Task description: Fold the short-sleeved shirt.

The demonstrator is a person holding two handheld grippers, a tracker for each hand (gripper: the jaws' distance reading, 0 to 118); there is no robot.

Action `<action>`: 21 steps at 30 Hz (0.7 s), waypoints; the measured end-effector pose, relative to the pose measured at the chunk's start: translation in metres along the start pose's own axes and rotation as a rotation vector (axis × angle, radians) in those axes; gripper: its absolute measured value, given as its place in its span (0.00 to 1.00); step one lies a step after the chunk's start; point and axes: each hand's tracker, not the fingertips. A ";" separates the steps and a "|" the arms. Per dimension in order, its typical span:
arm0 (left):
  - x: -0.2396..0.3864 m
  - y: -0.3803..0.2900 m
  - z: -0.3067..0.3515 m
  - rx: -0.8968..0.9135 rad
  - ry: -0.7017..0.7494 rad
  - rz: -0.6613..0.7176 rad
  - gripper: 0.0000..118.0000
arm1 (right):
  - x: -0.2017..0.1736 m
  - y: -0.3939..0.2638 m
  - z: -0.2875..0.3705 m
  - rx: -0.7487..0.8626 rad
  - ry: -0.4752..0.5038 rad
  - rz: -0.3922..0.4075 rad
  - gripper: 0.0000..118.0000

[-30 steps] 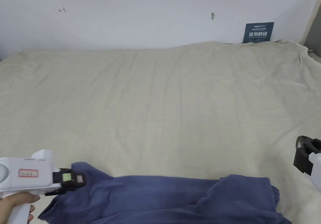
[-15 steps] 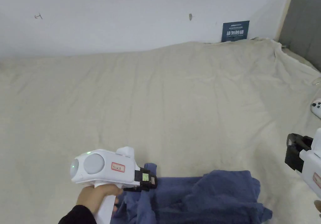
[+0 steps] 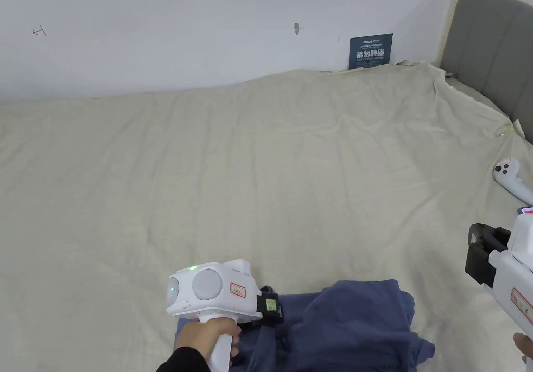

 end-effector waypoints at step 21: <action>-0.052 -0.037 0.118 0.462 0.203 -0.128 0.21 | -0.009 0.012 0.006 0.034 0.025 0.004 0.00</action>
